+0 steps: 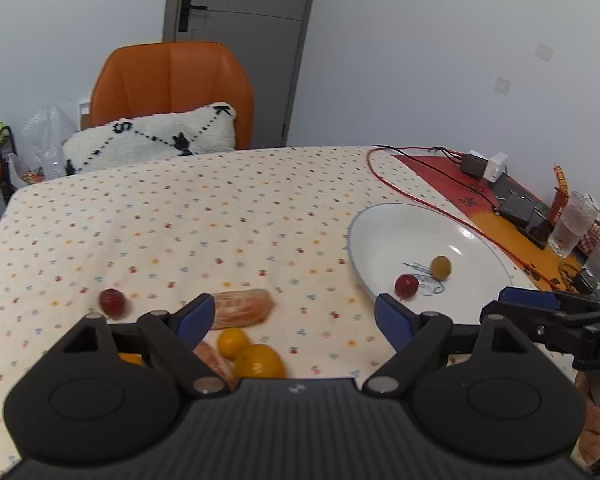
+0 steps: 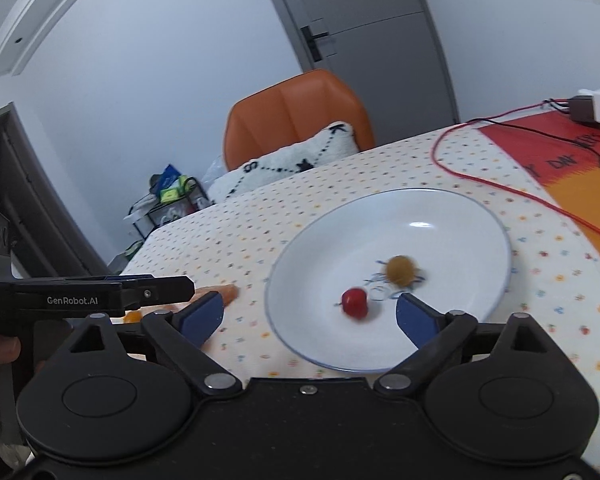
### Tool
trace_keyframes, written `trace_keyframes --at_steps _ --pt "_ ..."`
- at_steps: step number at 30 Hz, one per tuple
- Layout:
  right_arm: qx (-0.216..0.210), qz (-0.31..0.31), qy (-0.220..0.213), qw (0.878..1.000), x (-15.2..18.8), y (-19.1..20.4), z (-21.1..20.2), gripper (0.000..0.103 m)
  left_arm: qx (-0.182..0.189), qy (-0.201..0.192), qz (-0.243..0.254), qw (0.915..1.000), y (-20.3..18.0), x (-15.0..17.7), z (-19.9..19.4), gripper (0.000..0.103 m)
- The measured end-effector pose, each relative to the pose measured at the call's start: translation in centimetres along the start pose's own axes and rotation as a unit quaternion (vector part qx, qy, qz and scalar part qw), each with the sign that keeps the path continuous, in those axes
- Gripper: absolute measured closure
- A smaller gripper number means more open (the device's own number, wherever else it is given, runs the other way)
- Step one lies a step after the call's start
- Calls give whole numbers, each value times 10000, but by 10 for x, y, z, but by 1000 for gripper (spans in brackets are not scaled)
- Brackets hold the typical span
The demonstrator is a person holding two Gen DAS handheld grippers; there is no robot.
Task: Organize fruits
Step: 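Move both open tools back from the bowl toward the fruit cluster, then grasp a small tangerine with the right tool while the left tool grasps a large orange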
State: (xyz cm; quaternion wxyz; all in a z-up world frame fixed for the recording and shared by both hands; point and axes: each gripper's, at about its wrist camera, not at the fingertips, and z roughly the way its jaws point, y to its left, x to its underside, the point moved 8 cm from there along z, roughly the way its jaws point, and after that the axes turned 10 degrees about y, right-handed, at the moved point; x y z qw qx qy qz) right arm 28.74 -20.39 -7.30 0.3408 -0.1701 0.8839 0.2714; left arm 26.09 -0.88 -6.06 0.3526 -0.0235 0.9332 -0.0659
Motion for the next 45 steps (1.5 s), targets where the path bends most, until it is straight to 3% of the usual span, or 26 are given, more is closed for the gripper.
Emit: trace_keyframes --at_steps 24,33,45 --pt "-569 -691 630 9940 11 60 38 6 -566 58 -787 9953 86 45 -33 17" --pt "-682 -953 778 9901 18 81 52 16 -621 31 -837 9946 97 51 -38 18" --pt "-743 -1115 981 9861 28 100 72 39 -606 37 -1039 9927 110 68 -37 20"
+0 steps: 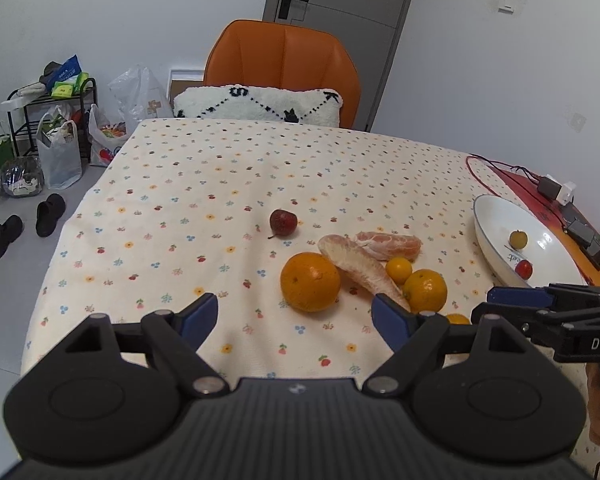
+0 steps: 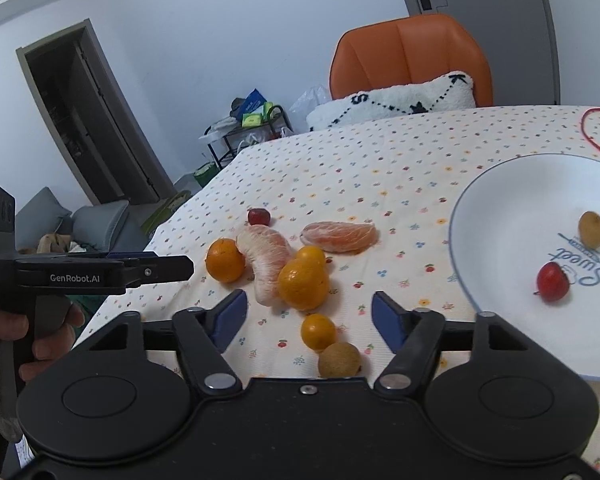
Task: Organize fruits
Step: 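Grasp a small tangerine with the right tool while the left tool grasps a large orange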
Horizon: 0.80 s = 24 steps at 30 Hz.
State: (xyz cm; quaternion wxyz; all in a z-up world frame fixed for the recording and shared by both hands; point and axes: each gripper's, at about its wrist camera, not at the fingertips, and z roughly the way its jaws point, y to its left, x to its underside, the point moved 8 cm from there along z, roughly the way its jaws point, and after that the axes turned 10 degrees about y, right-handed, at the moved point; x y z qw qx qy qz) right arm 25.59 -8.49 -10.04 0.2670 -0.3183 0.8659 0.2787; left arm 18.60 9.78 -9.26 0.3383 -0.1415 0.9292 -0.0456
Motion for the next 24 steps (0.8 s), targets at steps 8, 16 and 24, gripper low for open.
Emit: trace_keyframes --at_steps 8,16,24 --pt "39 -130 170 9998 2 10 17 46 57 -4 -4 10000 5 0 2 21" --pt "132 -112 359 9992 6 8 32 62 117 42 -47 9999 7 -1 10 21" --pt "101 -189 413 9989 8 9 34 81 232 92 3 9997 -1 -6 23 23"
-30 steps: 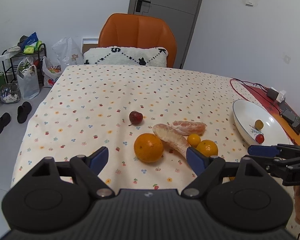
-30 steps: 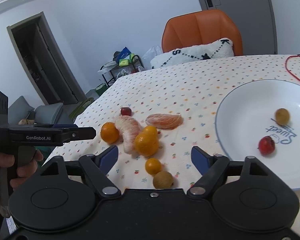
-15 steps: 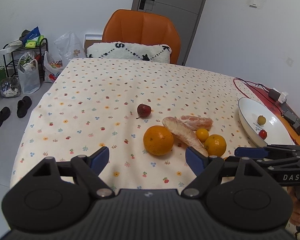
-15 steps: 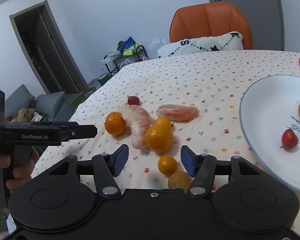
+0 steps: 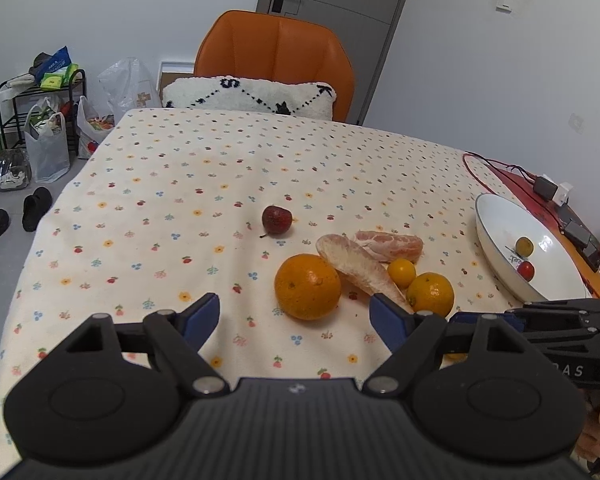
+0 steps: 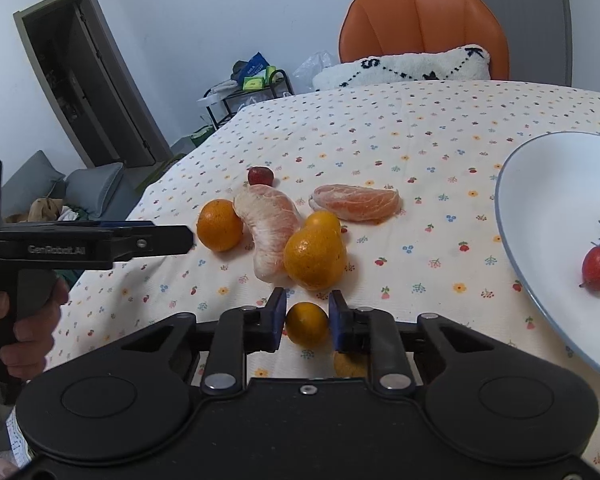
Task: Organize fruits
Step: 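Grasp a small tangerine with the right tool while the left tool grasps a large orange, then carry the orange and tangerine into the white bowl and open both tools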
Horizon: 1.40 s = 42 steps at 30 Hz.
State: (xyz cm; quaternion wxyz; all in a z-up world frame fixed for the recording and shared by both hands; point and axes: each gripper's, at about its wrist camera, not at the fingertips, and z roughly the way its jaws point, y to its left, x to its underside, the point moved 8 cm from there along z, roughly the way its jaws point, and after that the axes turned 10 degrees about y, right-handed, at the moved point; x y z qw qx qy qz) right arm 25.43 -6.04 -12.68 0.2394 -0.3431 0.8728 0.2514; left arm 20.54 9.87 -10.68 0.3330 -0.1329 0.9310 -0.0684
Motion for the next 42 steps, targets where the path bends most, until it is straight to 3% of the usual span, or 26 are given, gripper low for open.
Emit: trace_keyframes --at_steps 11,15,27,42 --pt "47 117 -312 9994 -9 -9 -19 82 53 28 7 10000 -7 -8 17 38" --pt "69 180 -415 9990 -11 -13 -26 82 115 84 -73 9999 -5 -7 23 63" --pt "157 340 -682 9970 -16 -31 -44 82 -8 -118 -81 9999 -7 -10 7 64" --pt "394 719 -1071 9909 -9 -68 -76 82 177 -255 281 9991 -50 -21 1 64"
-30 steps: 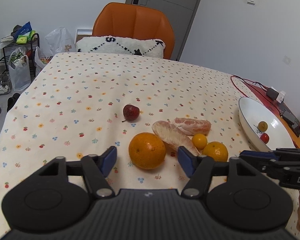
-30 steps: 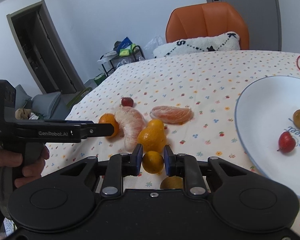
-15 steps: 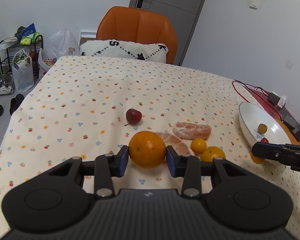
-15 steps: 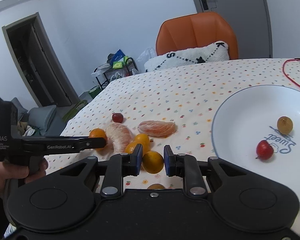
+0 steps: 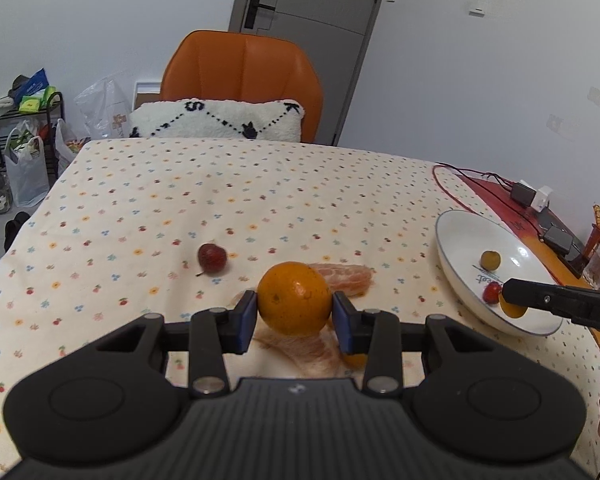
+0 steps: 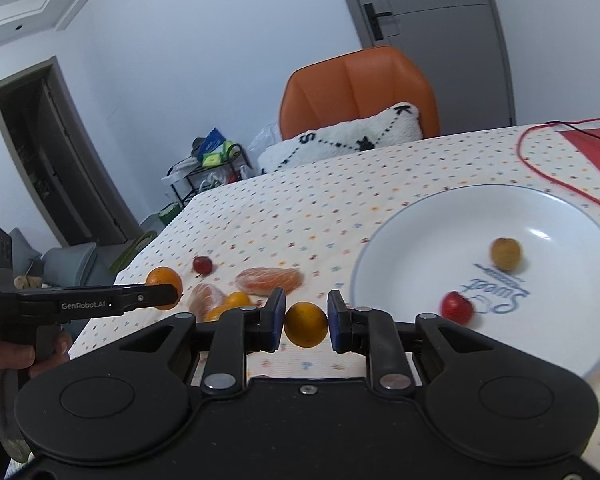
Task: Organize fruits
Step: 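Carry the orange and tangerine into the white bowl and open both tools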
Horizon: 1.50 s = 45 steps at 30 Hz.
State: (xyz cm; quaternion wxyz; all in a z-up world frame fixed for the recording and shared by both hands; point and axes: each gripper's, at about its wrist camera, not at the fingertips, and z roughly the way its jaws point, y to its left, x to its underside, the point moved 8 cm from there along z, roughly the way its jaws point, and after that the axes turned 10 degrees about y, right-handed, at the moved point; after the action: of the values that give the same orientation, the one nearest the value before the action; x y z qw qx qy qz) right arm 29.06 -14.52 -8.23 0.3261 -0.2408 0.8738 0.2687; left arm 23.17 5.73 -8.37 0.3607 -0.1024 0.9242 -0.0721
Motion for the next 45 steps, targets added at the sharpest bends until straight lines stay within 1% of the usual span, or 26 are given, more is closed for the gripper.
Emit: trace_keyframes --at_steps 15,21,27,28,29,33,37,42,45 --pt "412 414 -247 9980 6 -49 -27 82 358 26 474 9982 -57 -9 14 64" --pt "587 520 -297 9965 10 -64 -35 82 610 91 580 9964 -81 -11 23 64" --pt "750 620 -364 9946 12 -76 -43 82 790 87 795 9937 -107 -12 26 64" --pt "767 636 -368 9943 12 -78 -44 80 809 93 832 9932 -112 -13 27 64" --pt "787 649 -393 9940 12 -79 -46 75 826 103 859 9928 -115 -13 29 64" --pt "799 694 -426 9935 14 -84 -50 74 898 152 965 9912 -127 -14 34 64" --pt "825 746 -396 9930 19 -87 -52 70 976 201 1061 9893 -137 -13 38 64" --pt "839 797 -375 9926 24 -90 -55 68 1064 233 1187 9869 -153 -14 43 64" --pt "856 808 -393 9923 25 -91 -58 63 1080 246 1212 9864 -159 -15 45 64"
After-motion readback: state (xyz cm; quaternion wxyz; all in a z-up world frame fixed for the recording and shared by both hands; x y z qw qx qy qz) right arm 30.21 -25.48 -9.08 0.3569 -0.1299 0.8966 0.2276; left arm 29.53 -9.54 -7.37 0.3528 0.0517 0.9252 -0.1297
